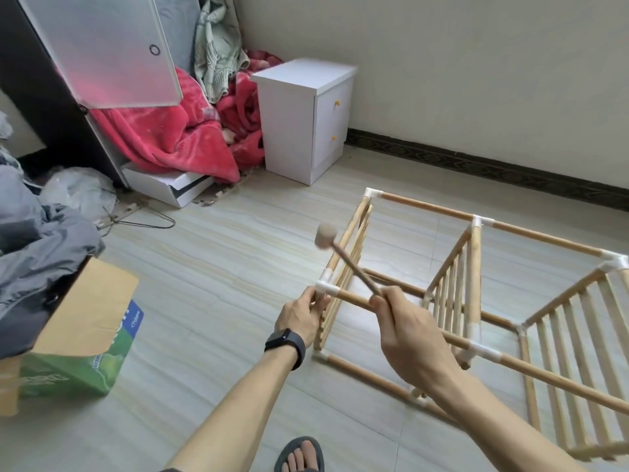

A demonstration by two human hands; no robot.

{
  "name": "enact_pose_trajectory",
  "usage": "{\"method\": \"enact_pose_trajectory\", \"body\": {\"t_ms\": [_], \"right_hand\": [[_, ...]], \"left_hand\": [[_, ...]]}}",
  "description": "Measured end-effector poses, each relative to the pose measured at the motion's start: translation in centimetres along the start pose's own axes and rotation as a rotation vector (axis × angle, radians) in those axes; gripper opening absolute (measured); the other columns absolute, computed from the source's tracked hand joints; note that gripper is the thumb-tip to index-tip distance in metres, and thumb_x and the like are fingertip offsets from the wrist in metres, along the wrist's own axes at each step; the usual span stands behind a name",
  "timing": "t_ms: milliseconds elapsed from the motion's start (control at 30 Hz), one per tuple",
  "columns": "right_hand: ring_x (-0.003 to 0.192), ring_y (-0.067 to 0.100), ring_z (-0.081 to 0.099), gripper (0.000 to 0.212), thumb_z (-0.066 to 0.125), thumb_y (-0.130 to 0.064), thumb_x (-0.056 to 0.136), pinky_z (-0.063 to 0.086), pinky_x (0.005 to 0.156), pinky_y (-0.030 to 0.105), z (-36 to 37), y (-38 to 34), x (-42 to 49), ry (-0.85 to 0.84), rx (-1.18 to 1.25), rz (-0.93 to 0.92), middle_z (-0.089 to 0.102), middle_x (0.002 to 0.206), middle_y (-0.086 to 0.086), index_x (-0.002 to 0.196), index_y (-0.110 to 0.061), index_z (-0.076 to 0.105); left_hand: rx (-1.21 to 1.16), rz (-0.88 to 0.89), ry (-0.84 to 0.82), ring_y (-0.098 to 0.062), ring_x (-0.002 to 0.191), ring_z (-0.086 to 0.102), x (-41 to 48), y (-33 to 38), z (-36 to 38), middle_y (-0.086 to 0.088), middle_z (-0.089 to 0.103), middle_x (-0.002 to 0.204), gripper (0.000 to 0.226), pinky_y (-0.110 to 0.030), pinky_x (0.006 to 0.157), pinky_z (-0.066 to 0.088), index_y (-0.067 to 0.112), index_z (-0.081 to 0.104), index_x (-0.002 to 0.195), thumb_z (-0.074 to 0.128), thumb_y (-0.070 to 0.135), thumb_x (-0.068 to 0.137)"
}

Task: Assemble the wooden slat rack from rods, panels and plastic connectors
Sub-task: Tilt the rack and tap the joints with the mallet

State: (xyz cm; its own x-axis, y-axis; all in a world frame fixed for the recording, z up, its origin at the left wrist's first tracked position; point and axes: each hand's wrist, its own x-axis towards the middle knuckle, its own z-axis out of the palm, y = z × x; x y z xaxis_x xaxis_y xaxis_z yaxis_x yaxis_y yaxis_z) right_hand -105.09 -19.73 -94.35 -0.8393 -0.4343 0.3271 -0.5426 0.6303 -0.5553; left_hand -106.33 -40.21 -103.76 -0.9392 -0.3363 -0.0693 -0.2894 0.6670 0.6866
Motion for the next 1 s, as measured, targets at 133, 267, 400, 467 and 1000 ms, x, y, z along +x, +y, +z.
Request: {"method": "enact_pose_trajectory", "body": {"t_ms": [133, 267, 400, 467, 1000], "right_hand": [[0.052, 0.012, 0.050, 0.027, 0.026, -0.046, 0.106, 0.029, 0.044, 0.024, 0.1, 0.0, 0.0, -0.193, -0.180, 0.077, 0.050, 0.063, -0.010, 0.085, -0.032, 0.034], [0.054, 0.012, 0.052, 0.024, 0.027, -0.047, 0.104, 0.035, 0.046, 0.023, -0.1, 0.3, -0.1, 0.022, 0.013, 0.052, 0.049, 0.058, -0.009, 0.090, -0.032, 0.039], [0.049, 0.010, 0.049, 0.023, 0.026, -0.047, 0.106, 0.029, 0.042, 0.023, 0.0, 0.5, -0.6, -0.215, -0.218, 0.069, 0.051, 0.062, -0.007, 0.087, -0.035, 0.029], [0.056, 0.010, 0.050, 0.026, 0.028, -0.046, 0.106, 0.034, 0.049, 0.032, 0.0, 1.6, -1.0, -0.313, -0.273, 0.158, 0.053, 0.067, -0.007, 0.084, -0.033, 0.033], [0.093, 0.021, 0.061, 0.033, 0.012, -0.048, 0.102, 0.047, 0.078, 0.042, -4.1, 5.3, -7.7, -0.144, -0.407, 0.531, 0.055, 0.099, -0.006, 0.088, -0.031, 0.036]], "left_hand": [[-0.001, -0.009, 0.019, -0.024, 0.076, 0.062, -0.1, 0.1, 0.2, 0.001, 0.068, 0.082, 0.036, -0.033, 0.058, 0.048, 0.031, 0.054, 0.101, 0.038, 0.063, 0.097], [-0.026, 0.001, 0.009, -0.023, 0.076, 0.063, -0.1, -0.2, 0.2, 0.001, 0.068, 0.080, 0.035, -0.034, 0.059, 0.051, 0.032, 0.055, 0.101, 0.040, 0.063, 0.097], [-0.019, -0.015, 0.018, -0.025, 0.078, 0.063, -0.1, 0.1, 0.1, 0.000, 0.069, 0.083, 0.035, -0.037, 0.064, 0.053, 0.030, 0.057, 0.103, 0.040, 0.060, 0.098], [-0.008, -0.029, 0.009, -0.025, 0.079, 0.062, -0.4, 0.1, 0.1, -0.001, 0.068, 0.082, 0.035, -0.035, 0.063, 0.051, 0.029, 0.056, 0.102, 0.040, 0.060, 0.098], [-0.234, -0.148, -0.331, -0.021, 0.109, 0.058, 1.6, 6.3, -6.1, -0.002, 0.057, 0.129, 0.046, -0.039, 0.091, 0.050, 0.022, 0.043, 0.141, 0.050, 0.025, 0.095]]}}
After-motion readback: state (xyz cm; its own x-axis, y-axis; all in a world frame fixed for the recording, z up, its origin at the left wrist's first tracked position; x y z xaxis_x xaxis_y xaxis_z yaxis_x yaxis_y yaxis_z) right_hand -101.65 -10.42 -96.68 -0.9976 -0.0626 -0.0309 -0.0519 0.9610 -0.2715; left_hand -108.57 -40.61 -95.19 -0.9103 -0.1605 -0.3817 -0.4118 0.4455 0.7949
